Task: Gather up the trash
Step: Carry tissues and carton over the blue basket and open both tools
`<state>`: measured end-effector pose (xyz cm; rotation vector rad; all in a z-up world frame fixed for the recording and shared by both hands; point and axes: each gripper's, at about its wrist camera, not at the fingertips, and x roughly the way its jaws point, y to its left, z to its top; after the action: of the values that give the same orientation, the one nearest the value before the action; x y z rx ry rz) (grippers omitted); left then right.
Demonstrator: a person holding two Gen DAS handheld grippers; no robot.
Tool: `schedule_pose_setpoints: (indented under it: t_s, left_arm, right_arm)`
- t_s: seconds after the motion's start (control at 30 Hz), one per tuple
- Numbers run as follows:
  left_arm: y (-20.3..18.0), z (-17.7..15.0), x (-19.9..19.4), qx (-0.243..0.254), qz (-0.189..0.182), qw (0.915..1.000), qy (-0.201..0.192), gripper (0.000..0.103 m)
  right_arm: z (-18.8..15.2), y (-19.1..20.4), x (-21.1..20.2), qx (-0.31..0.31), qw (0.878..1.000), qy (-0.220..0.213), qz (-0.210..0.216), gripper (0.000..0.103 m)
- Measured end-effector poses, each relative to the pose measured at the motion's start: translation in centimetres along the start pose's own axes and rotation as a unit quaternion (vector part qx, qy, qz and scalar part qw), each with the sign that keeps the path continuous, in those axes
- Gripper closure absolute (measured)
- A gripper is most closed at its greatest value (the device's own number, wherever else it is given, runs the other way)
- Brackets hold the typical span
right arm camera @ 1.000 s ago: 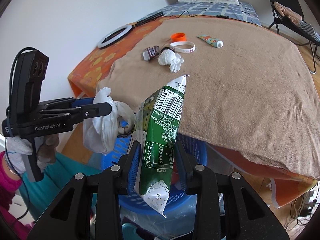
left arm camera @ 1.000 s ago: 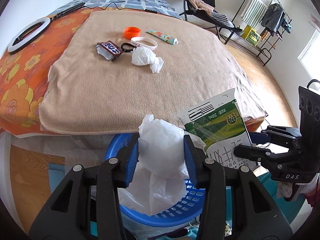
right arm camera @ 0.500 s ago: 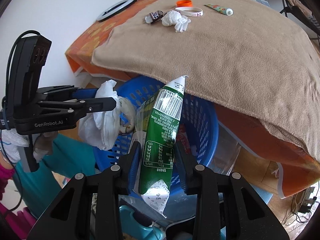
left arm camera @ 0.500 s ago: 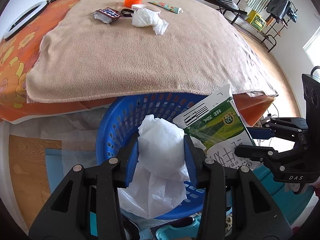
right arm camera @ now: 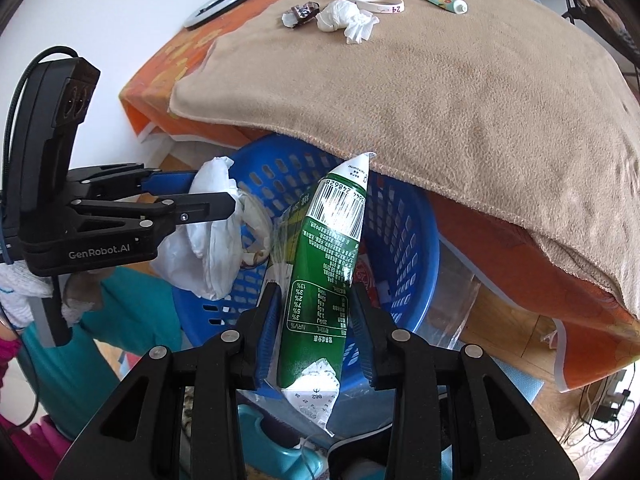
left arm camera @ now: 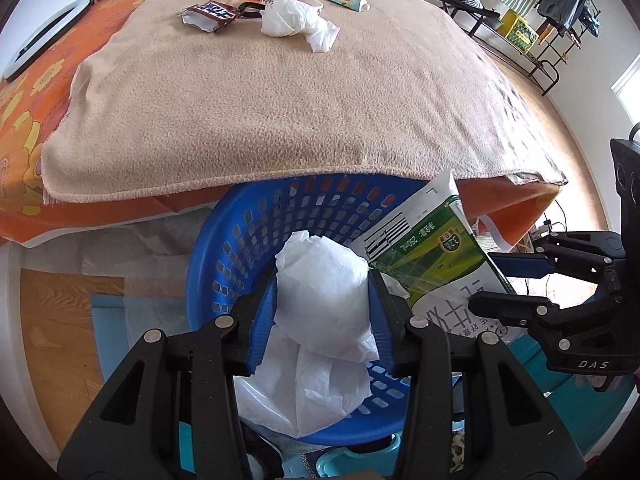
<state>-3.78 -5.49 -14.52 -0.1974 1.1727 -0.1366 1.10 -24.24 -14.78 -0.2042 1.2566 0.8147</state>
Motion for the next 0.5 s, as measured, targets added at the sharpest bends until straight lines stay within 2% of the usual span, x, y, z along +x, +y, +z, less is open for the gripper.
schedule_pose_setpoints:
  t_s: [0.5]
  left_arm:
    - [0.02,0.26,-0.20,-0.006,0.005,1.0000,-0.004,0.055]
  right_arm:
    - [0.46,-0.40,-0.27,0.010,1.000,-0.009,-0.016,0.068]
